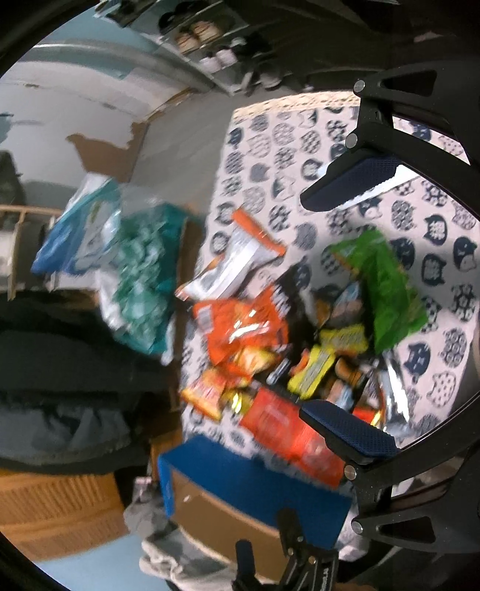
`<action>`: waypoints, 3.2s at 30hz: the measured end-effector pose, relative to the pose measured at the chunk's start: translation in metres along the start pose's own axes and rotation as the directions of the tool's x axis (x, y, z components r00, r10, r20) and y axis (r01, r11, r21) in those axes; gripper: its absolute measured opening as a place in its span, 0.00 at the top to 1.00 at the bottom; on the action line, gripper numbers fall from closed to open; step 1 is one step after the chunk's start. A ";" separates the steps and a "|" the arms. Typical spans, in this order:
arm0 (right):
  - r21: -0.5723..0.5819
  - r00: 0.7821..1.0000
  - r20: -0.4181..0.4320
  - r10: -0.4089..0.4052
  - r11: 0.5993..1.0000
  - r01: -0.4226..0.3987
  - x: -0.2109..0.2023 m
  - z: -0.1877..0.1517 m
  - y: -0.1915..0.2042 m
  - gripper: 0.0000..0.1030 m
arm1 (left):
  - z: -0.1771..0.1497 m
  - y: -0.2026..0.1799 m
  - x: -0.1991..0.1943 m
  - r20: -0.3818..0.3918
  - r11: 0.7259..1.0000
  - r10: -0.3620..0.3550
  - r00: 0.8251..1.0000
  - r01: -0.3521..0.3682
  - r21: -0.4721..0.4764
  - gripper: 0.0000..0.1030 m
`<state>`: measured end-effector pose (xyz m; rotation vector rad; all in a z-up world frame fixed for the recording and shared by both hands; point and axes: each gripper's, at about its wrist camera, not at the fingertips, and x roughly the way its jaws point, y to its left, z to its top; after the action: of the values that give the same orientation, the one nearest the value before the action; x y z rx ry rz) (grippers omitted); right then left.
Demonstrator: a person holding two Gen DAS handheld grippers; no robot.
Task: Organize snacks
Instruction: 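Reach the left tool to the orange bag while the right tool reaches the green bag, then grasp and lift the orange bag with left tool while right tool lifts green bag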
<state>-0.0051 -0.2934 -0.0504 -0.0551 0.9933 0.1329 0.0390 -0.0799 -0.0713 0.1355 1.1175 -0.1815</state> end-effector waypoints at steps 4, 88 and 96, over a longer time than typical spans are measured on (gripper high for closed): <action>0.047 0.997 -0.066 -0.037 0.998 0.041 0.016 -0.012 -0.016 0.03 | 0.004 -0.010 0.014 -0.020 1.000 0.007 1.000 -0.007 0.011 0.01; 0.134 0.982 -0.184 -0.035 0.989 0.060 0.034 -0.036 -0.023 0.64 | 0.005 -0.032 0.021 0.002 0.996 -0.077 0.997 0.076 0.049 0.71; 0.079 0.991 -0.136 0.003 0.997 0.007 0.042 -0.011 0.000 0.64 | 0.007 0.003 -0.023 0.106 0.999 -0.049 0.993 0.048 0.013 0.71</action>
<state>0.0083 -0.2906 -0.0919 0.0075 1.1342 0.0887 0.0363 -0.0768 -0.0474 0.1062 1.0143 -0.2355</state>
